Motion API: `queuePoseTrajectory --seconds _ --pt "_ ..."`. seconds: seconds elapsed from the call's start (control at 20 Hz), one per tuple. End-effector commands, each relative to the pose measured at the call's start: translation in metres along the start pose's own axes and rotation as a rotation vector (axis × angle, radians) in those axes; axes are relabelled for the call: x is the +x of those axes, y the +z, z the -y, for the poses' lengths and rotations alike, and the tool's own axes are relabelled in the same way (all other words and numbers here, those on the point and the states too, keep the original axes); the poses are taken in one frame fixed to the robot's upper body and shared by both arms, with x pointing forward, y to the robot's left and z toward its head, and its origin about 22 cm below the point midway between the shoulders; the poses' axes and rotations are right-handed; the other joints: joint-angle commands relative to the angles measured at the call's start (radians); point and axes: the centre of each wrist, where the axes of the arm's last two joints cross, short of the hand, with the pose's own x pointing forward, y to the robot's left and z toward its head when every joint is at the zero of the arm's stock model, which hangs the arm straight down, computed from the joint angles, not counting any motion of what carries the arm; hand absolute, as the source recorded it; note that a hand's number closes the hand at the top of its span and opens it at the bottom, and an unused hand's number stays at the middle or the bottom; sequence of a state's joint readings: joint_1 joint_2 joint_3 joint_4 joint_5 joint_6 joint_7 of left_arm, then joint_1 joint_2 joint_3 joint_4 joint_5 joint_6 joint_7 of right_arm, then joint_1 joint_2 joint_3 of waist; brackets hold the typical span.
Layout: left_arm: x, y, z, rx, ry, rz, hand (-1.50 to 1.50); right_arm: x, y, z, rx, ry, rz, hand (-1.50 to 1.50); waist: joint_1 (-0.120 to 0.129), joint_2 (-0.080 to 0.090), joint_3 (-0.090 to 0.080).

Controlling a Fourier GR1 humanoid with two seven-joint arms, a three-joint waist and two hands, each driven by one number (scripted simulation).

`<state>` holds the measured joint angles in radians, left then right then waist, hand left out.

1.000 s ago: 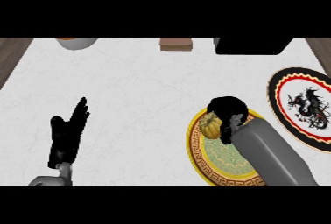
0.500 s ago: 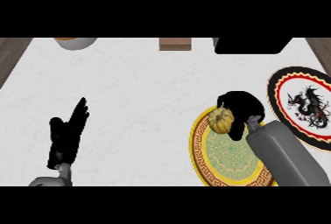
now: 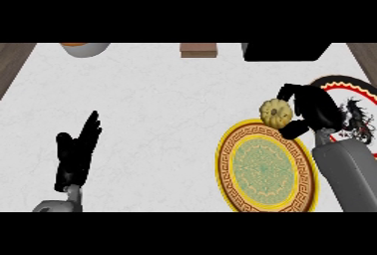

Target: Pick the squash from the plate and place it in the plate

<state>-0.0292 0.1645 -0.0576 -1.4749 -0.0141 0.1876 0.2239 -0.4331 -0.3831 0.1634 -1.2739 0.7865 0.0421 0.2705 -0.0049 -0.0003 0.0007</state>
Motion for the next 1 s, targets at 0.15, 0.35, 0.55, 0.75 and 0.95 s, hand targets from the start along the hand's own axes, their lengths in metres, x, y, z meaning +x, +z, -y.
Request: queuePoseTrajectory --seconds 0.15,0.35,0.55,0.75,0.95 --pt "-0.009 -0.002 -0.011 0.019 -0.012 0.0 0.0 -0.005 0.015 0.052 -0.385 -0.088 -0.025 1.5 -0.013 -0.003 -0.001" --pt "0.005 0.01 0.002 -0.002 -0.021 0.0 0.0 -0.019 0.025 0.078 -0.492 -0.083 -0.116 1.5 0.002 -0.003 -0.001" --pt "-0.017 0.01 -0.004 0.003 -0.002 -0.013 0.0 -0.033 0.038 0.093 -0.509 -0.092 -0.209 1.5 0.002 -0.002 -0.001" --pt "-0.009 -0.005 0.002 -0.003 -0.011 0.005 0.0 -0.062 0.018 0.109 -0.498 -0.133 -0.268 1.5 0.007 0.001 -0.001" --pt "0.013 0.007 -0.001 -0.021 -0.008 0.006 0.0 -0.102 0.02 0.074 -0.466 -0.102 -0.325 1.5 0.011 0.001 0.0"
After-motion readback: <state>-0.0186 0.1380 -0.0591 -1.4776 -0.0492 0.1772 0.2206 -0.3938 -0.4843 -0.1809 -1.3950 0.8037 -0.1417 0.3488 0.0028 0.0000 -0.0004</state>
